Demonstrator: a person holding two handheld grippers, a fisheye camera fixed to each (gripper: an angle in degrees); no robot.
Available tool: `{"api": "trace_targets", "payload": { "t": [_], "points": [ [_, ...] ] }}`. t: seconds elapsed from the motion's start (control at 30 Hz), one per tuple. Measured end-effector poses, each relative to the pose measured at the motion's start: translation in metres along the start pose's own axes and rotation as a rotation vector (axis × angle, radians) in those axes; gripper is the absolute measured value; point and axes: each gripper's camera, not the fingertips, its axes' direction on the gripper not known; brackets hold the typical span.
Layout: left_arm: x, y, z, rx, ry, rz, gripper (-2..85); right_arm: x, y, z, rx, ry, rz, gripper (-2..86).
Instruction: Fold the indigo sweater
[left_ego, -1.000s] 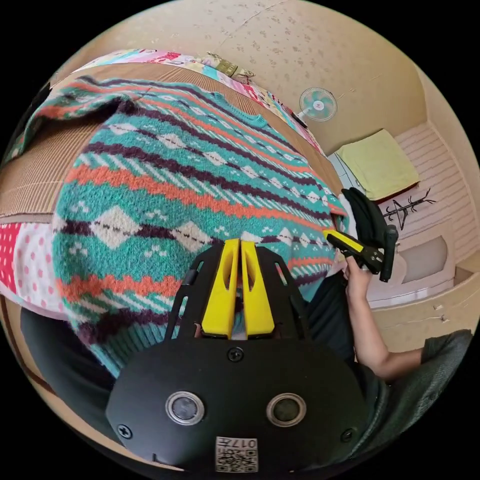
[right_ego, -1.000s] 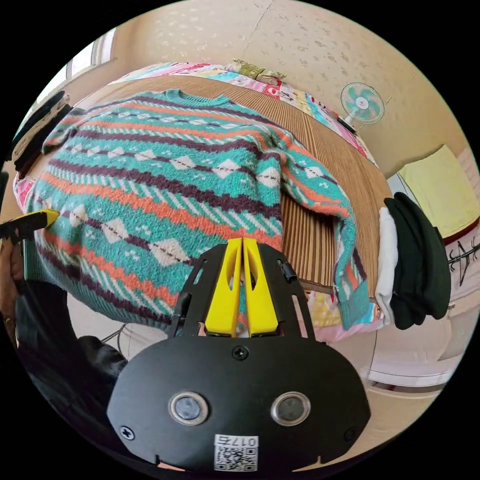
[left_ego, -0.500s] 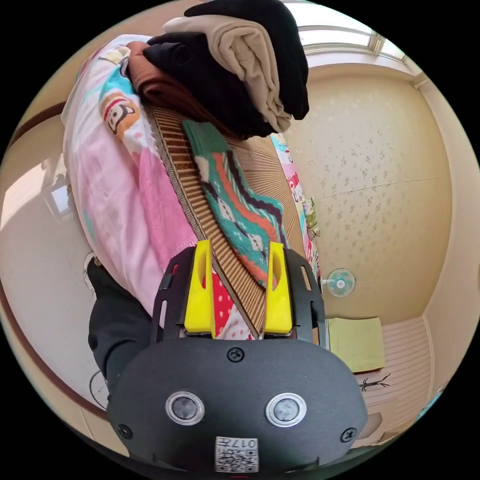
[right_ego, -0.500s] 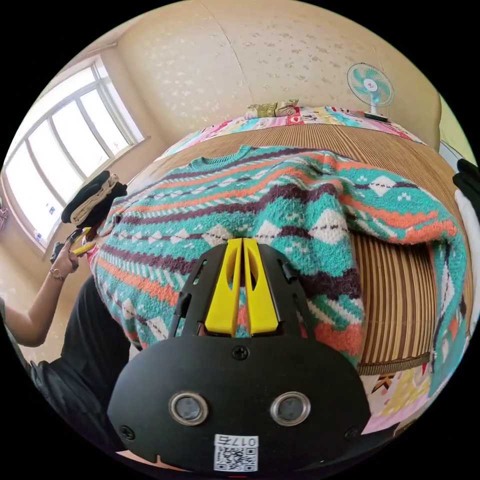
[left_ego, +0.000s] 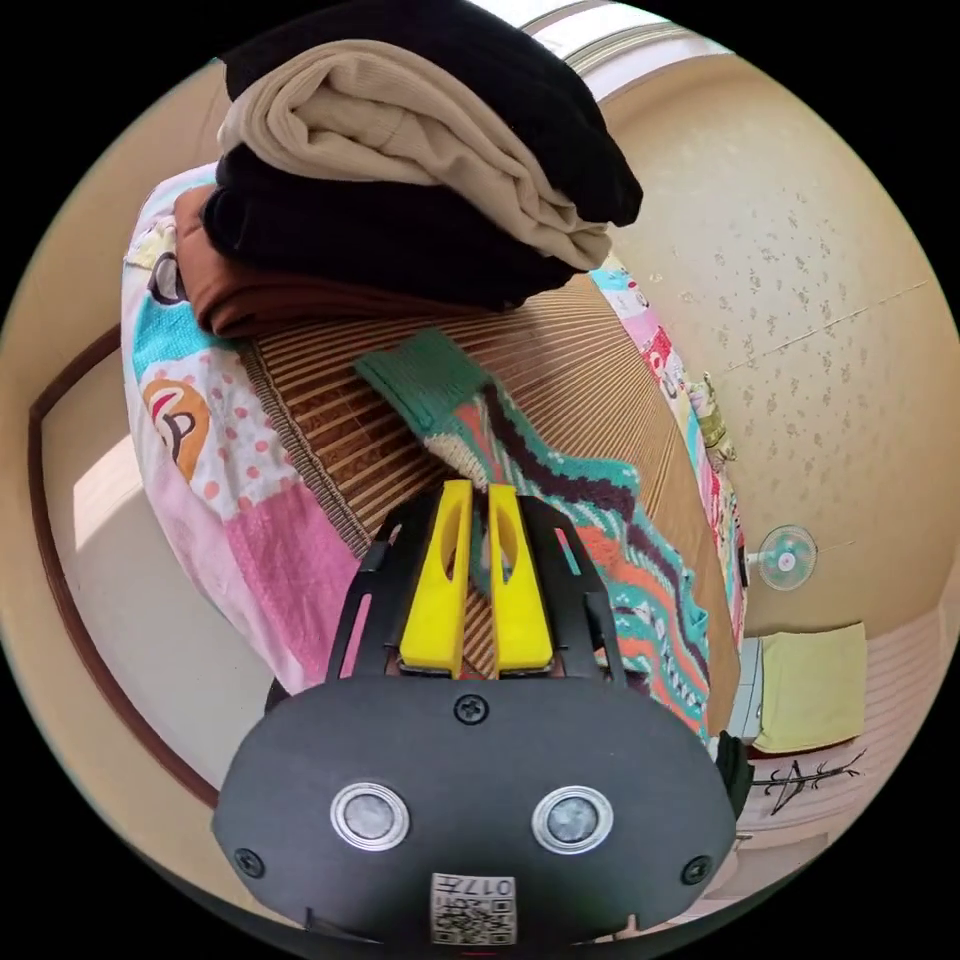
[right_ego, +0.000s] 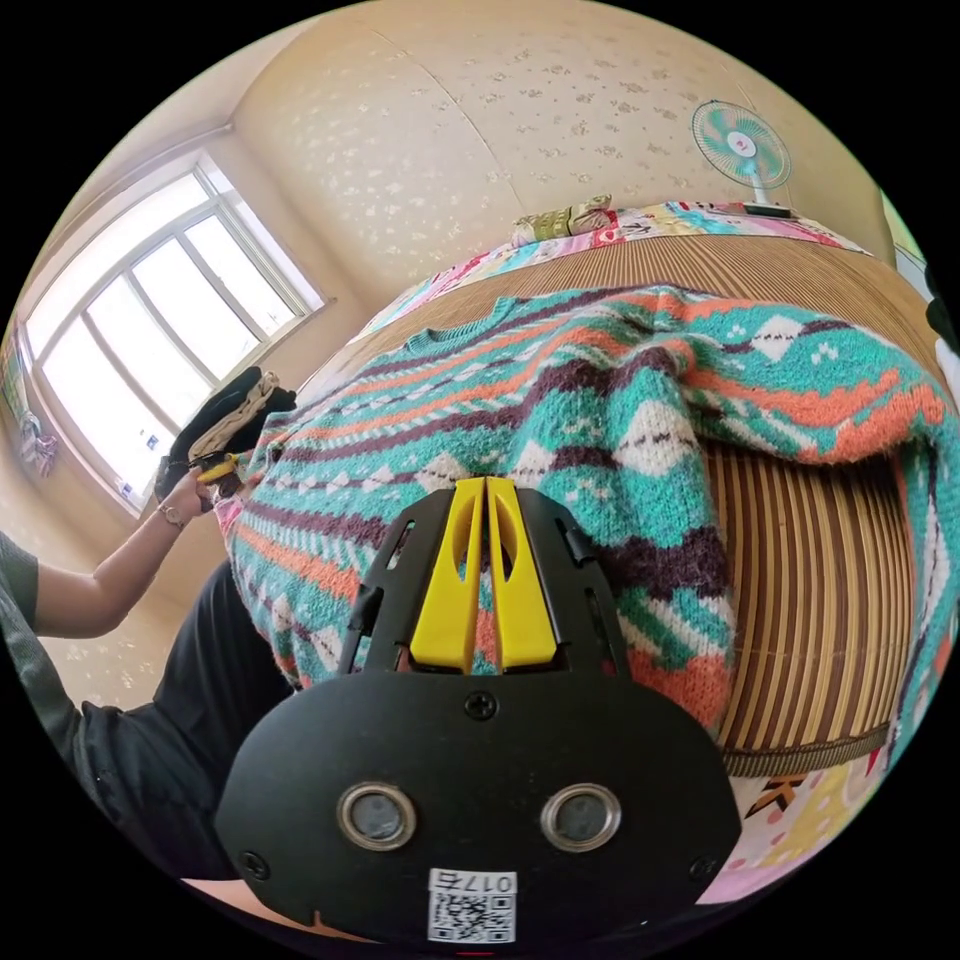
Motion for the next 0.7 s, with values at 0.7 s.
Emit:
{"api": "trace_targets", "payload": {
  "t": [0.7],
  "points": [
    [0.259, 0.347, 0.133, -0.467, 0.484, 0.842, 7.3, 0.049, -0.021, -0.075, 0.004, -0.014, 0.002, 0.5]
  ]
}}
